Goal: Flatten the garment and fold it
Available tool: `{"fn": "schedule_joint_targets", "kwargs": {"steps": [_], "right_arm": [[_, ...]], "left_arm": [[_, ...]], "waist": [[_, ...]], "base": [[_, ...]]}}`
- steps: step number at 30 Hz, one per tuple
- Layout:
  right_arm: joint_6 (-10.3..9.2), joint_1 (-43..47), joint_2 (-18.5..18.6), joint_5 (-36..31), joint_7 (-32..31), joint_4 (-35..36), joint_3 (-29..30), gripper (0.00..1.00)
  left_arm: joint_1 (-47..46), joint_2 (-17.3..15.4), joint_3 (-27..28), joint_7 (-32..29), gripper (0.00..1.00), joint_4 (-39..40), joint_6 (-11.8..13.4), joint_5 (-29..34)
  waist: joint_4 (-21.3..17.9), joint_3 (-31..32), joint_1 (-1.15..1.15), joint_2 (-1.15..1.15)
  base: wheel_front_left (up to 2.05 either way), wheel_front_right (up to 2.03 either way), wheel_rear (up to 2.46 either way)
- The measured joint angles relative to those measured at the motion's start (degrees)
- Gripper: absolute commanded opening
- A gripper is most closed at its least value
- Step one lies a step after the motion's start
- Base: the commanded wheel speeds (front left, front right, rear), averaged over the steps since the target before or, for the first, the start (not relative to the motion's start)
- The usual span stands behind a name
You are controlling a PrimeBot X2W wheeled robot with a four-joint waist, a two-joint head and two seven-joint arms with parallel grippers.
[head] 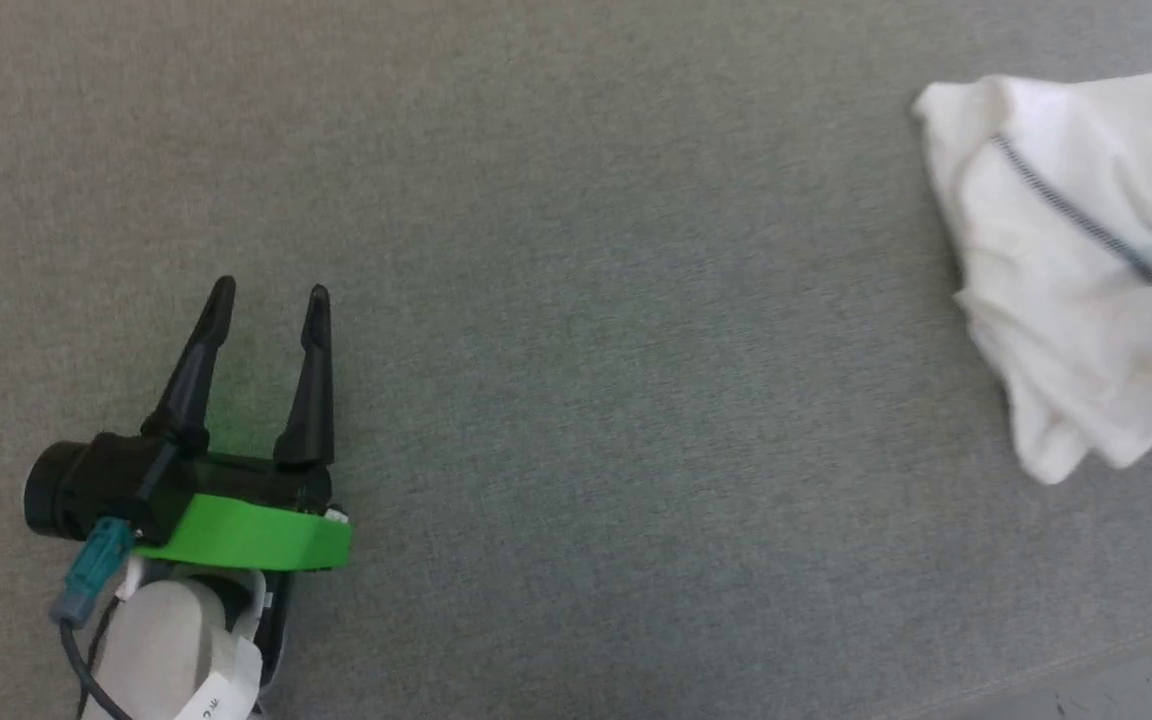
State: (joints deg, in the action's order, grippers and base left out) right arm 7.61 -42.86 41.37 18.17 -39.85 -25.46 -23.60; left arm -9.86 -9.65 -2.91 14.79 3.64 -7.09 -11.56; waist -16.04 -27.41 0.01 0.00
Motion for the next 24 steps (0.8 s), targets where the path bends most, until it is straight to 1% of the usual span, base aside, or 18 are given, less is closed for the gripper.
{"fn": "schedule_joint_targets", "kwargs": {"steps": [2,5,8,12,13,14,15,16,17,21,24], "right_arm": [[0.00,-0.59,0.62,-1.98,1.03,-2.18,2.41,0.00],[0.00,-1.42,0.56,-4.14,3.05,-4.37,7.00,0.00],[0.00,-1.85,-0.35,-6.34,3.92,-5.97,11.56,0.00],[0.00,-1.84,-2.05,-9.81,2.92,-7.45,16.72,0.00],[0.00,-1.79,-2.43,-10.88,2.78,-7.37,17.66,0.13],[0.00,-1.72,-2.86,-12.21,2.41,-7.20,18.49,0.35],[0.00,-1.62,-3.43,-13.44,1.64,-7.11,19.74,0.93],[0.00,-1.41,-4.16,-14.60,1.25,-6.82,21.49,1.00],[0.00,-0.30,-6.08,-16.86,1.23,-4.78,25.42,1.00],[0.00,0.24,-8.83,-18.70,1.92,-0.59,29.10,1.00],[0.00,0.00,-10.53,-18.12,5.69,3.90,30.32,1.00]], "left_arm": [[-0.08,-0.43,0.16,0.00,1.00,0.60,0.00,0.00],[-0.27,-0.87,-0.08,0.00,1.00,0.97,0.00,0.01],[-0.60,-1.20,-0.47,0.00,1.00,1.27,0.00,0.01],[-0.87,-1.24,-1.08,0.00,1.00,1.45,0.00,0.00],[-0.91,-1.24,-1.18,0.00,1.00,1.45,0.00,0.00],[-0.93,-1.24,-1.27,0.00,1.00,1.42,0.00,0.00],[-0.93,-1.25,-1.36,0.00,1.00,1.32,0.00,-0.01],[-0.93,-1.25,-1.40,0.00,1.00,1.18,0.00,-0.01],[-0.87,-1.26,-1.41,0.00,1.00,0.51,0.01,-0.02],[-0.71,-0.88,-1.40,-0.01,1.00,-0.63,0.05,-0.21],[-0.58,0.21,-0.85,-0.01,1.00,-0.90,0.18,-0.49]], "waist": [[0.61,-1.46,0.00,0.00],[1.58,-3.12,0.00,0.00],[2.64,-4.29,0.00,0.00],[3.86,-5.30,0.00,0.00],[4.05,-5.40,0.00,0.00],[4.24,-5.45,0.00,0.00],[4.35,-5.34,0.00,0.00],[4.41,-5.13,0.00,0.00],[4.39,-4.15,0.00,0.00],[4.35,-1.81,0.00,0.00],[4.56,0.62,0.00,0.00]], "base": [[0.00,0.00,0.00],[0.00,0.00,0.00],[0.00,0.00,0.00],[0.00,0.00,0.00],[0.00,0.00,0.00],[0.00,0.00,0.00],[0.00,0.00,0.00],[0.00,0.00,0.00],[0.00,0.00,0.00],[0.00,0.00,0.00],[0.00,0.00,0.00]]}}
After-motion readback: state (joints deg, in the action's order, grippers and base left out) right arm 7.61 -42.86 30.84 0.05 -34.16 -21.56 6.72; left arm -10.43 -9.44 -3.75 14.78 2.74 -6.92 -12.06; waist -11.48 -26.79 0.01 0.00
